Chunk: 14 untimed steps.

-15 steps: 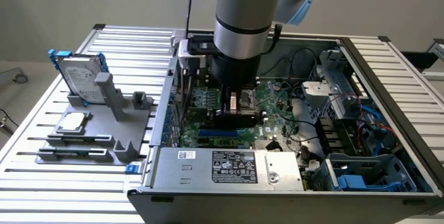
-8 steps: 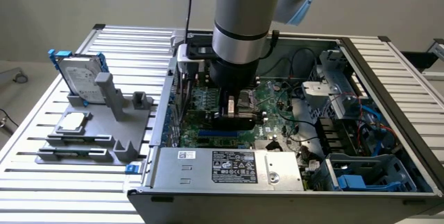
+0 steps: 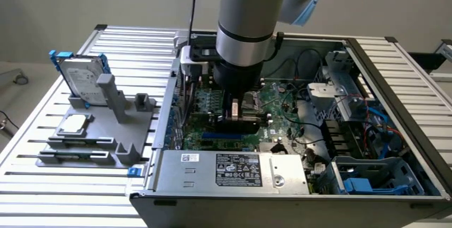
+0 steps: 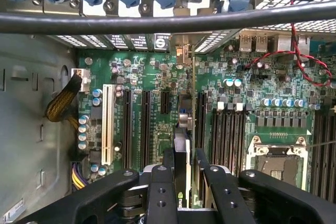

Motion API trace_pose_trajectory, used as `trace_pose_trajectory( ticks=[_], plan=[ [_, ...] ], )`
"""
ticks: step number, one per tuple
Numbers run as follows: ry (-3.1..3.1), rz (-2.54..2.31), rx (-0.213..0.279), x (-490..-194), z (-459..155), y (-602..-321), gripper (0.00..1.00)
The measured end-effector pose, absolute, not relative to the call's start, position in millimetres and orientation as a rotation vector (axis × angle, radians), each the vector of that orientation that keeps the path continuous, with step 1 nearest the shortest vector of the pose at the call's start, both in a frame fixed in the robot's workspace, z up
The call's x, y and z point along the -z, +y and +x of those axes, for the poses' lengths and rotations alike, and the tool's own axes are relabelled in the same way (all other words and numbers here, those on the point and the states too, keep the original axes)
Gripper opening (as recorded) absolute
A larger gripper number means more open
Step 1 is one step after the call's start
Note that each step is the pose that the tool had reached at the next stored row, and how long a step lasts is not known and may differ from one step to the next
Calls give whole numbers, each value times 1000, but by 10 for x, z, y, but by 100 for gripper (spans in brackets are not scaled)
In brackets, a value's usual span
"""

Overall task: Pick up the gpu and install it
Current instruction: 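Insert the gpu into the slot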

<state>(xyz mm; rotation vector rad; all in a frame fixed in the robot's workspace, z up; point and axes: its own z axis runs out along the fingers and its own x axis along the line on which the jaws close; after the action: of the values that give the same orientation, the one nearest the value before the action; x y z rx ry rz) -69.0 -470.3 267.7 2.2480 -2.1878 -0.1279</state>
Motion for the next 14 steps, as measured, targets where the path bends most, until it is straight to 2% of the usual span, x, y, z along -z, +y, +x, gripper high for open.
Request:
trace_pose_trajectory(
  ticks=[14],
  plan=[
    [-2179,2238,114,-2676,-702,-4671,26]
  ],
)
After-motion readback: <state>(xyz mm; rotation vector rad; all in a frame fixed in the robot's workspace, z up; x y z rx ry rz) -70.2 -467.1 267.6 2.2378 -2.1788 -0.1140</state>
